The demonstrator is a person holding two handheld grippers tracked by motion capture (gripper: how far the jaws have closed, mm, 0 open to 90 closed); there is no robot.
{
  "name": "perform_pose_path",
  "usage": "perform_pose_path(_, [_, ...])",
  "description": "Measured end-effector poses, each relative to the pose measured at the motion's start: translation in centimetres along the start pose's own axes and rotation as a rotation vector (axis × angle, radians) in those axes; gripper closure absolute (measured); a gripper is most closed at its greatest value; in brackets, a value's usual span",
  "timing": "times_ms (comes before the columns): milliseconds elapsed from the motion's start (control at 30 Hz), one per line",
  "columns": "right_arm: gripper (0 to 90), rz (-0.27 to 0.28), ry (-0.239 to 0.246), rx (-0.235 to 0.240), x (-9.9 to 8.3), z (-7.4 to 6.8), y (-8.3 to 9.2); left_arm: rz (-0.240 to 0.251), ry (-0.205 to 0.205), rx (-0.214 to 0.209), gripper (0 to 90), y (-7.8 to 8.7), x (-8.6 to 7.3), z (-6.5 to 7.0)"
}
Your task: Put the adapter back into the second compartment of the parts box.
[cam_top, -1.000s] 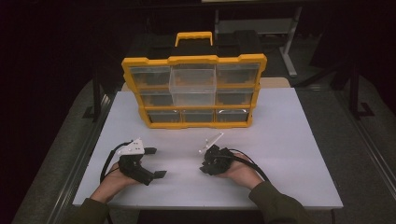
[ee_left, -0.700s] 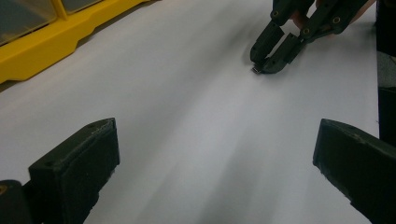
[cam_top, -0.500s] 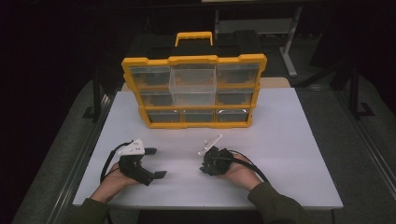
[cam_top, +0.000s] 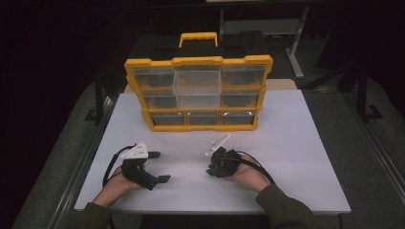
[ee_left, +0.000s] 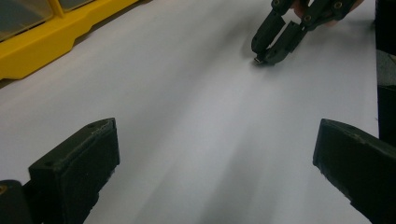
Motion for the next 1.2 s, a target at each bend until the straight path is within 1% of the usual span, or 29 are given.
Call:
perform_pose_path(267, [75.4, -0.003, -0.007, 0.011, -0.2, 0.5, 0.9, 0.003, -0.001, -0.003, 0.0, 0.0, 0.0, 0.1])
perform_pose_path(533, [75.4, -0.009, -0.012, 0.023, -0.6, 0.9, 1.8, 0.001, 0.007, -0.006, 0.0, 0.0, 0.0, 0.0])
perform_pose_path(733, [75.4, -0.008, -0.022, 0.020, -0.6, 1.2, 2.4, -0.001, 0.009, -0.010, 0.0, 0.0, -0.1, 0.1])
perform_pose_path(1200, [75.4, -0.004, -0.022, 0.012, -0.9, 2.2, 4.5, 0.008, 0.016, -0.013, 0.0, 0.1, -0.1, 0.1])
Point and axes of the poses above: each handheld gripper's, and its own axes: y roughly backward along the jaws, x roughly out of its top, z roughly to its right, the point moved 10 cm from there along -y, roughly forward along the jaws, and after that the axes turned 2 degrees about y, right-handed, at the moved point
